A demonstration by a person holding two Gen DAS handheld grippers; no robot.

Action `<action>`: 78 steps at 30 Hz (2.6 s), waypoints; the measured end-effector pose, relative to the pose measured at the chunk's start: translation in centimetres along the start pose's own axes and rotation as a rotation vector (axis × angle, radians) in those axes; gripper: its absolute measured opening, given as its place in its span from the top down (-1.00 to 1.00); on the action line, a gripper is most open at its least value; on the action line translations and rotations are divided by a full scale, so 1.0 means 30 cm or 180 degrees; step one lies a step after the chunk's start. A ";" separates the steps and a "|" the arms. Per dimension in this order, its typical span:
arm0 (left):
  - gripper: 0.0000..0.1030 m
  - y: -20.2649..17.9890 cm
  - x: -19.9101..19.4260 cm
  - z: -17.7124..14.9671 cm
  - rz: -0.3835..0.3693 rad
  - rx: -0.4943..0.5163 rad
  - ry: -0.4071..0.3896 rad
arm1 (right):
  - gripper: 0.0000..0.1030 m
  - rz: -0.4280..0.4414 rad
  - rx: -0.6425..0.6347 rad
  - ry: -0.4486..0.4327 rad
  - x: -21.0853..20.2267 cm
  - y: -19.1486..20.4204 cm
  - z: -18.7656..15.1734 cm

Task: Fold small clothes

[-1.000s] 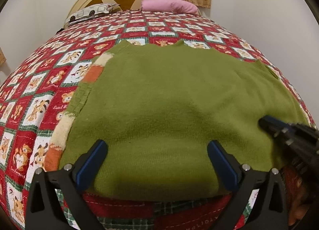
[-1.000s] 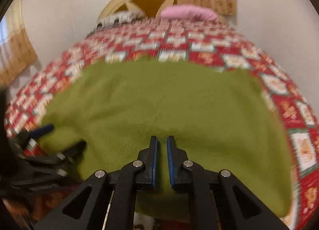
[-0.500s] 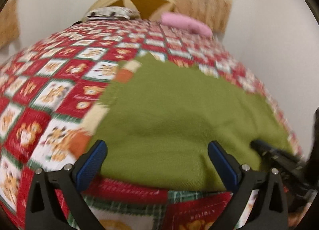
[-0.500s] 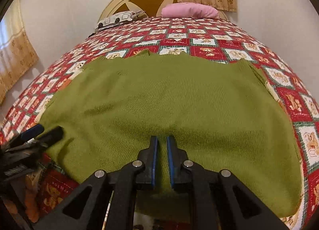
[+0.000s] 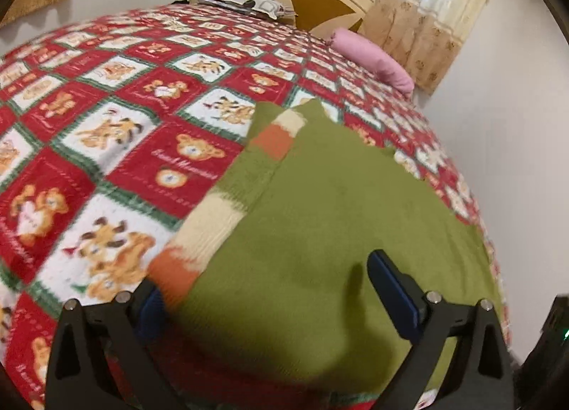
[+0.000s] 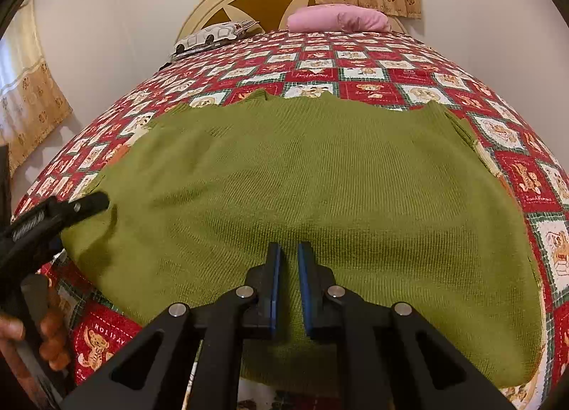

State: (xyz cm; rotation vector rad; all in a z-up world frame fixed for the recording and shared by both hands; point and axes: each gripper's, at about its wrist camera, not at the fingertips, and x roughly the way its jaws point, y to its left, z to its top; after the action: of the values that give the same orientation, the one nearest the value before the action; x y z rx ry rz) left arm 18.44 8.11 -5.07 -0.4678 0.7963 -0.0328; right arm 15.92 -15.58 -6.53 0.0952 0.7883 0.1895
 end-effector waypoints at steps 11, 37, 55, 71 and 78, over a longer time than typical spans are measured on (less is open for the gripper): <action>0.19 0.070 -0.029 -0.015 -0.0264 -0.0302 -0.0135 | 0.80 -0.0001 0.0001 0.0002 0.000 0.001 0.000; 0.45 0.078 -0.005 -0.017 -0.0426 -0.0416 -0.0159 | 0.80 0.0034 -0.0169 -0.0056 -0.027 0.063 0.077; 0.38 0.118 0.003 -0.031 -0.0623 -0.0673 -0.0168 | -0.17 0.0835 -0.1221 0.0578 0.402 0.649 0.413; 0.40 0.122 -0.006 -0.037 -0.0634 -0.0692 -0.0176 | 0.58 0.0515 -0.1809 0.0776 0.502 0.728 0.412; 0.44 0.029 -0.064 -0.044 -0.0497 -0.0218 -0.0433 | 0.72 0.1134 -0.0614 0.0653 0.401 0.532 0.477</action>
State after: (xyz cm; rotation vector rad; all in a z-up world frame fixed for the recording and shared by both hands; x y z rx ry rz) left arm 16.04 8.76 -4.92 -0.5901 0.6277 -0.1177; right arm 32.27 2.28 -2.37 0.0332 0.9497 0.6190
